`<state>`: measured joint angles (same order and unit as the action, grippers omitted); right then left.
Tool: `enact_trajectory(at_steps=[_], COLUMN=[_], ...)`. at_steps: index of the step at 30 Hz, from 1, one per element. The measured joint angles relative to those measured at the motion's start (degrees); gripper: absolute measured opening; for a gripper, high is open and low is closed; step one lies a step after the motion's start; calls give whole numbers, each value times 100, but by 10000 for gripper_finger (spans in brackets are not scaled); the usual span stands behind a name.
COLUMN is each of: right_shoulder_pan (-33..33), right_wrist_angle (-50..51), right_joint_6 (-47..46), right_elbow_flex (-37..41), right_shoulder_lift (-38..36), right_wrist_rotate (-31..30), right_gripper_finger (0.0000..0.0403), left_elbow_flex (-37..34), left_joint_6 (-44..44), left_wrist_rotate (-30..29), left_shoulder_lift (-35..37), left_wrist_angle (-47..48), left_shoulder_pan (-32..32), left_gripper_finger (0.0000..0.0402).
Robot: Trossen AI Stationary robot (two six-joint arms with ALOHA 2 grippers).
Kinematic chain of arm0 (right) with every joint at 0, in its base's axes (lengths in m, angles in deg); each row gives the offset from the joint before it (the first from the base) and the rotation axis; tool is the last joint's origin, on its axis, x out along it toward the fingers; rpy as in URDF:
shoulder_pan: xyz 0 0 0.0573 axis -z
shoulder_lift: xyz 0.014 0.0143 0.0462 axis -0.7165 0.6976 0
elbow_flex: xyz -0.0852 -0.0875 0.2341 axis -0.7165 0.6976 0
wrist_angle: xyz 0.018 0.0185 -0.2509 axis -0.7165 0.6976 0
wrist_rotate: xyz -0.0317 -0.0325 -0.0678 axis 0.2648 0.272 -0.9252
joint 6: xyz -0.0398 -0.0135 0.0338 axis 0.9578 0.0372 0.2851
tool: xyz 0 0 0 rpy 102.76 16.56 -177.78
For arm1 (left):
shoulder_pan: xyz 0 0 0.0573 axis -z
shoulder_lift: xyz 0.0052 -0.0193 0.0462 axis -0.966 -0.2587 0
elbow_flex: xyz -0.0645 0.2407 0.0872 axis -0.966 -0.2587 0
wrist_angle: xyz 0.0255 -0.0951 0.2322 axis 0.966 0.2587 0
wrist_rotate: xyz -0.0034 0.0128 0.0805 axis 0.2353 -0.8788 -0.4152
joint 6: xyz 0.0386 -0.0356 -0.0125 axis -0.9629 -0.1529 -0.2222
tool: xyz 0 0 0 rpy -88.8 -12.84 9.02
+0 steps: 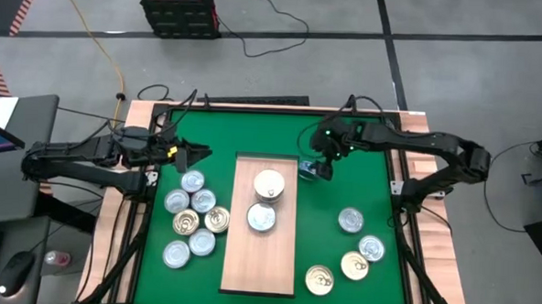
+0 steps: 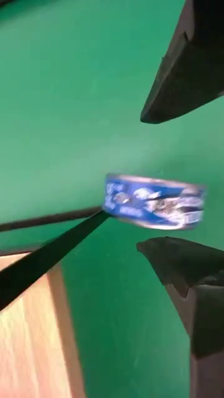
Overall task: Stack canned seafood by type on shelf
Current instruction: Stack the blue tuna can on top of the other blue tuna can on the shelf
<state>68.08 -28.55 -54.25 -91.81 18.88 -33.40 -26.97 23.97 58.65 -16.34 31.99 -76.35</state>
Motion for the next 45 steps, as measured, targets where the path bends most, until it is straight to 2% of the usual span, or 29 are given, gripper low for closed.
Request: enact_trajectory(at_steps=[3,8,12,17,23,29,33,36,39,42,45], right_shoulder_pan=[-43,-269,-369,-388,-392,-472,-913,-1474,-2118,-2741,-3306], right_wrist_angle=[-62,-60,-62,94,639,1869,2789,2976,2639,1922,1187], right_joint_6=[13,21,99,170,265,494,954,1187,1352,1525,1831], right_elbow_flex=[0,0,2,2,2,-166,-533,-831,-1085,-1266,-1416], right_shoulder_lift=[320,649,872,947,769,-20,-679,-1056,-1301,-1367,-1297], right_wrist_rotate=[141,161,-69,-95,-91,-78,-69,-67,-66,-73,-217], right_gripper_finger=[328,323,311,262,163,161,161,175,183,172,163], left_elbow_flex=[0,0,0,0,0,0,0,0,0,0,0], left_joint_6=[61,78,95,86,-12,-12,-11,49,105,126,188], left_wrist_rotate=[-266,-269,12,359,367,373,527,500,136,-235,-334], left_shoulder_lift=[0,2,0,2,3,4,4,4,0,2,4], left_wrist_angle=[1,-1,2,2,3,6,8,8,6,-26,-166], left_shoulder_pan=[-1,3,4,4,4,4,4,4,2,2,-1], left_gripper_finger=[199,199,199,199,199,199,199,199,199,199,199])
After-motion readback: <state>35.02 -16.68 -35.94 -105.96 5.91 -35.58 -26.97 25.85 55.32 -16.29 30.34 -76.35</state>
